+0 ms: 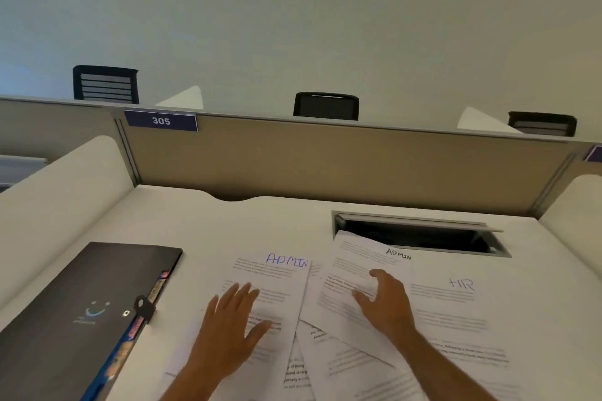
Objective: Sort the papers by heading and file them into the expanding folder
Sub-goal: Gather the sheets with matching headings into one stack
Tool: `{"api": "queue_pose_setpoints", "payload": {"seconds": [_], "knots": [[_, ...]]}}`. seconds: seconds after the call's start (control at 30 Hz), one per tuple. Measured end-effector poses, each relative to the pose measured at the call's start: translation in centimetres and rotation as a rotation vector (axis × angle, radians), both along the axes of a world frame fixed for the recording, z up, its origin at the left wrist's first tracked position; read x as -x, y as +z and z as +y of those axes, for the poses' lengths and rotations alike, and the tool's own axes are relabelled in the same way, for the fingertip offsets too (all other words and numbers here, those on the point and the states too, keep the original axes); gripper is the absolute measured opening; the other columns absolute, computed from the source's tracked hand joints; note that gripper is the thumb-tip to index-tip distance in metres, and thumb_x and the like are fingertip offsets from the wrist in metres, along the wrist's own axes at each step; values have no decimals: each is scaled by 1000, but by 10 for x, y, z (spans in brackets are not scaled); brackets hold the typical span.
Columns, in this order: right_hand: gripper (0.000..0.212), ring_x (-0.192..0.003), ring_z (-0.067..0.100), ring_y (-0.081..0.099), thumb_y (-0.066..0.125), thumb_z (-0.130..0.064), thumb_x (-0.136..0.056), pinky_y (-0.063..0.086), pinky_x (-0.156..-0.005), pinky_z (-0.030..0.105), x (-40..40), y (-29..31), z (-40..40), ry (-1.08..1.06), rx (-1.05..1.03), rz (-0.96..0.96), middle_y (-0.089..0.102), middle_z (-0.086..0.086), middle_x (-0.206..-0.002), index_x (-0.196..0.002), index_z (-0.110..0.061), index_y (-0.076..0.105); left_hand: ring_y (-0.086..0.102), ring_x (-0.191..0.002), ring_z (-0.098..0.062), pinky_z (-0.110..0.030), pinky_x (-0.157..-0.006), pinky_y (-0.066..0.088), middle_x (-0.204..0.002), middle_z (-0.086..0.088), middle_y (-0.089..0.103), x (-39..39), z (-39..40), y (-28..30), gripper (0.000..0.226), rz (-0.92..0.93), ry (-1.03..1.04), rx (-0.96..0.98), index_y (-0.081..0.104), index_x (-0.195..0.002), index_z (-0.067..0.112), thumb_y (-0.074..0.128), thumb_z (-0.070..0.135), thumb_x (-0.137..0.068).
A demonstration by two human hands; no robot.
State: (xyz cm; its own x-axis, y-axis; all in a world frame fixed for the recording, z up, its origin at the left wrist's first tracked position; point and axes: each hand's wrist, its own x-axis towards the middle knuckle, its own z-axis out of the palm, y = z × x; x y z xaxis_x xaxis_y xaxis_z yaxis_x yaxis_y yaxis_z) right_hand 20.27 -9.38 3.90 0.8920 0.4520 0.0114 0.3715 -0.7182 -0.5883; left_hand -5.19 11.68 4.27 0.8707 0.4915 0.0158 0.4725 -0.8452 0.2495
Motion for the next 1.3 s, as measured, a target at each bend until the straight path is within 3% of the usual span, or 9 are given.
{"api": "queue_pose_setpoints", "payload": {"seconds": [0.13, 0.27, 0.37, 0.47, 0.57, 0.7, 0.87, 1.07, 1.3], "knots": [[100, -150, 31, 21, 58, -72, -81, 20, -123, 46, -15, -11, -41, -72, 210, 23, 27, 12, -161, -153, -11, 23, -9, -154, -15, -40, -121, -14, -163, 13, -12, -45, -50, -11, 84, 112, -107, -9, 9, -160, 32, 12, 77, -89], [115, -153, 34, -3, 48, -79, -81, 1, -124, 51, -15, -21, -53, -82, 296, 136, 1, 15, -166, -157, -10, -3, 58, -129, -18, -42, -112, -1, -143, 4, 57, -69, -91, -7, 69, 240, -263, -155, 62, -135, 35, 28, 74, -89], [118, -153, 33, -8, 49, -79, -81, -4, -123, 51, -13, -23, -54, -76, 264, 149, -2, 13, -166, -156, -8, -9, 68, -115, -16, -44, -112, -1, -129, 5, 68, -82, -113, -5, 65, 287, -280, -168, 69, -123, 42, 28, 76, -86], [119, -153, 30, -7, 56, -74, -80, -8, -123, 48, -12, -20, -51, -61, 175, 184, 4, 10, -166, -156, -7, -7, 22, -152, -22, -37, -102, -36, -166, -1, 21, -90, -114, -13, 69, 220, -245, -39, 30, -152, 47, 21, 76, -91], [116, -151, 29, 15, 77, -55, -75, 4, -125, 47, -10, -11, -45, -98, -75, 275, 26, 9, -161, -156, -10, 7, -16, -154, -19, -31, -84, -46, -167, 5, -16, -99, -108, -28, 77, 298, -249, -34, 1, -157, 45, 17, 79, -90], [101, -135, 30, 46, 87, -24, -75, 44, -109, 46, -11, 5, -44, -238, -463, 462, 43, 8, -151, -152, -19, 22, -15, -154, -18, -44, -105, -35, -167, 5, -15, -101, -108, -26, 77, 312, -220, -16, 1, -157, 46, 19, 80, -90], [93, -115, 28, 59, 86, -10, -74, 53, -92, 41, -15, 16, -42, -400, -693, 531, 54, 6, -136, -149, -16, 30, -14, -154, -18, -43, -105, -32, -167, 5, -14, -100, -110, -22, 79, 321, -202, 8, 3, -157, 46, 20, 81, -89], [9, -80, 20, 66, 70, -12, -88, 58, -72, 32, -19, 16, -44, -287, -316, 415, 74, 5, -94, -96, -9, 71, -13, -154, -14, -51, -118, -17, -167, 9, -10, -99, -110, -18, 92, 319, -221, 86, 3, -157, 45, 5, 88, -76], [13, -66, 19, 62, 64, -10, -84, 41, -50, 22, -39, 15, -73, -311, -192, 334, 67, 2, -74, -72, -12, 60, 17, -151, -12, -40, -122, 16, -163, 10, 25, -71, -66, -13, 72, 25, 122, 193, 27, -155, 35, 44, 67, -93]]}}
